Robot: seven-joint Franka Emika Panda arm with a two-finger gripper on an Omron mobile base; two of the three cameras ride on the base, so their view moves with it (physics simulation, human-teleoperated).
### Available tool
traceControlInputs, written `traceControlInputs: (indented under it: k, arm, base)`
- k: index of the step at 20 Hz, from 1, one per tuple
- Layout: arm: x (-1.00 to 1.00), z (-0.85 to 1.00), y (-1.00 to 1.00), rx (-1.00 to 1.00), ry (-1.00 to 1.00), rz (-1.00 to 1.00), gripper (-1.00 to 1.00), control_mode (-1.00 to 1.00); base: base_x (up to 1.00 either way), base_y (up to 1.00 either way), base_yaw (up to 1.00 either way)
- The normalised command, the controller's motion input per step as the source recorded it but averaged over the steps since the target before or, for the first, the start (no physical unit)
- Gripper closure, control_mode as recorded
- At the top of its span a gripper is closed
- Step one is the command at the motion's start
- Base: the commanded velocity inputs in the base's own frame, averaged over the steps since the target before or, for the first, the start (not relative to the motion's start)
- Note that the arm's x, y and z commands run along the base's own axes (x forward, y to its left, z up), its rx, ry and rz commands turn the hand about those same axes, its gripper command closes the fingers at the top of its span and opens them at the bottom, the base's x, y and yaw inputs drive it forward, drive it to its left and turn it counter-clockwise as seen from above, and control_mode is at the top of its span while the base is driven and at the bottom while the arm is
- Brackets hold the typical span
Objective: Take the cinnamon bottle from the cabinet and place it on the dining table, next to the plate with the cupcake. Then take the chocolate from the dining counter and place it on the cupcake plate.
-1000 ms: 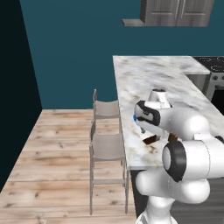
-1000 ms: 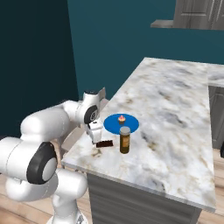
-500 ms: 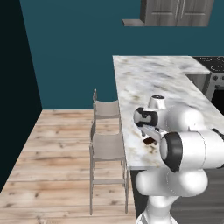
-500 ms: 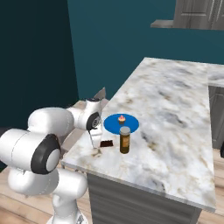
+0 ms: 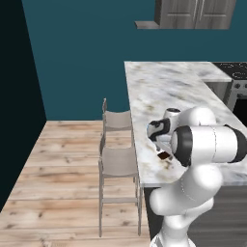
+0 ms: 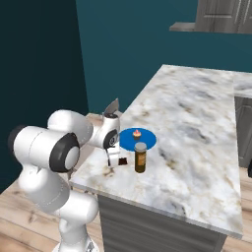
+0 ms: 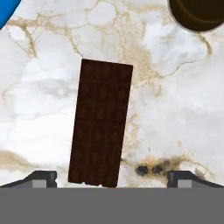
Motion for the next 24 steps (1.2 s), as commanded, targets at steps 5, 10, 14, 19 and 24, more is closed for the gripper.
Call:
traceControlInputs:
  k: [5, 10, 14, 19, 24]
  arm:
    - [0.21, -0.39, -0.05, 0.00, 0.05, 0.00, -1.00, -1.00]
    - [0.06, -0.46, 0.00, 0.00, 0.05, 0.00, -1.00, -1.00]
    - [0.01, -0.44, -0.02, 0.00, 0.01, 0.00, -1.00, -1.00]
    - [-0.13, -0.48, -0.05, 0.00, 0.00, 0.00, 1.00, -1.00]
    - [-0.19, -0.24, -0.09, 0.01, -0.02, 0.00, 1.00, -1.00]
  base:
    - [0.00, 0.00, 0.00]
    - [0.00, 0.00, 0.00]
    - [0.00, 0.00, 0.00]
    - [0.00, 0.00, 0.00]
    - [0.00, 0.00, 0.00]
